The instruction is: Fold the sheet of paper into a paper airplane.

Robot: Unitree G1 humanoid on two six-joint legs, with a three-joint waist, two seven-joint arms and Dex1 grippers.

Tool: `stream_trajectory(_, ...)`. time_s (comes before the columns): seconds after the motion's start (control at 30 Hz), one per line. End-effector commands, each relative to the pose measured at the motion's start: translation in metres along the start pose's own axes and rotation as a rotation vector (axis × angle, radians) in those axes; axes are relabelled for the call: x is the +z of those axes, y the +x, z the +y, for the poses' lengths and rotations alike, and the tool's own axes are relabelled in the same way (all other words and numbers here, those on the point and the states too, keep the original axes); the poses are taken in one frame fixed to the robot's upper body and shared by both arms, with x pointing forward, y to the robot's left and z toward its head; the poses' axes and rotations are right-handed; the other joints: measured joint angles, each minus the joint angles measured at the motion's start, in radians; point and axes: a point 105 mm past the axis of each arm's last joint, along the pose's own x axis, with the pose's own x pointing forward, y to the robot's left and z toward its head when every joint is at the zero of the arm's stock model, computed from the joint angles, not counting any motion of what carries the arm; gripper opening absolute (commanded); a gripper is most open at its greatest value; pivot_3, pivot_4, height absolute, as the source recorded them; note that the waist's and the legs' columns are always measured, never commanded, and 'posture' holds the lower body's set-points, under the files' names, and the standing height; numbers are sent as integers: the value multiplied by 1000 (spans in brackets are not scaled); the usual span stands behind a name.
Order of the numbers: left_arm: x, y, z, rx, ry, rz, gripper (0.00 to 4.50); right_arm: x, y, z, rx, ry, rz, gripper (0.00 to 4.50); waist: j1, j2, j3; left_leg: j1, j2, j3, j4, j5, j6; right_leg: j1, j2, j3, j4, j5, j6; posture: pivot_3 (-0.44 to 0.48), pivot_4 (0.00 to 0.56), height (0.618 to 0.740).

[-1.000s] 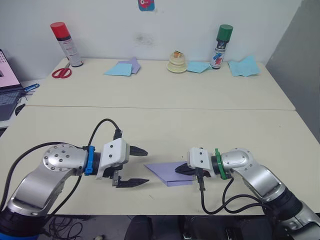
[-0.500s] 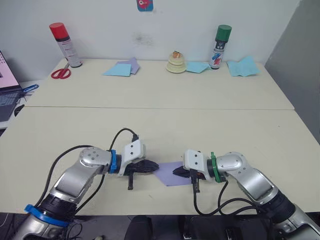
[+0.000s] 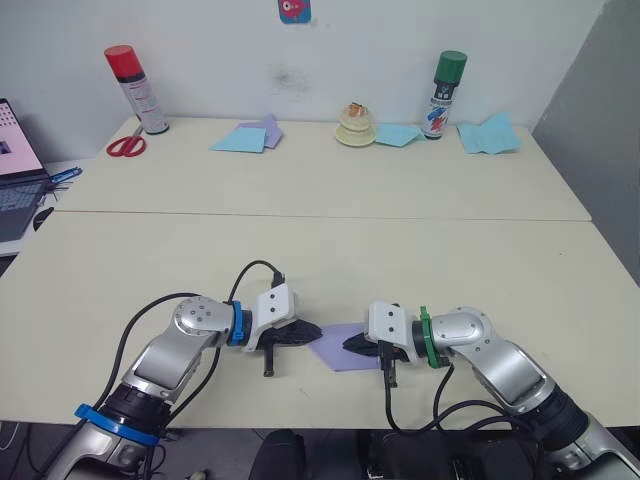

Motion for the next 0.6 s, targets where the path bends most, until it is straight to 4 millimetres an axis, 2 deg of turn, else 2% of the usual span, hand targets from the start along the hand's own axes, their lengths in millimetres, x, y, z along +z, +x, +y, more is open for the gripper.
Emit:
stream_trajectory(0.03, -17, 2, -1, 11, -35, 63, 20, 28, -8, -1, -15, -91, -150, 0, 0, 0, 0, 0, 0, 0, 0, 0, 0, 0, 0, 0, 0, 0, 0, 0, 150, 725)
stream_trajectory(0.1, -16, 2, -1, 8, -38, 61, 20, 32, -17, -3, -31, -131, -174, 0, 0, 0, 0, 0, 0, 0, 0, 0, 0, 0, 0, 0, 0, 0, 0, 0, 150, 725)
stream_trajectory(0.2, -16, 2, -1, 3, -43, 60, 0, 26, -35, 0, -35, -217, -160, 633, 1, 0, 0, 0, 0, 0, 0, 0, 0, 1, 0, 0, 0, 0, 1, 0, 150, 725)
stream_trajectory(0.27, -16, 2, -1, -3, -47, 60, 0, 23, -43, 3, -31, -240, -159, 1326, 1, 0, 0, 0, -1, 0, 0, 0, 0, 1, 0, 0, -1, 0, 1, 0, 150, 725)
stream_trajectory(0.43, -11, 4, -1, -15, -70, 37, 0, -1, -56, 16, -37, -430, -90, 3090, 1, 0, -1, 1, 0, 1, 0, 0, 0, 1, 0, 0, -1, 0, 1, 0, 150, 725)
stream_trajectory(0.6, -6, 5, -1, -24, -78, 27, 0, -4, -50, 19, -70, -467, -108, 3090, 1, 0, -1, 2, 0, 1, 0, 0, 0, 2, 0, 1, -1, 1, 1, 0, 150, 725)
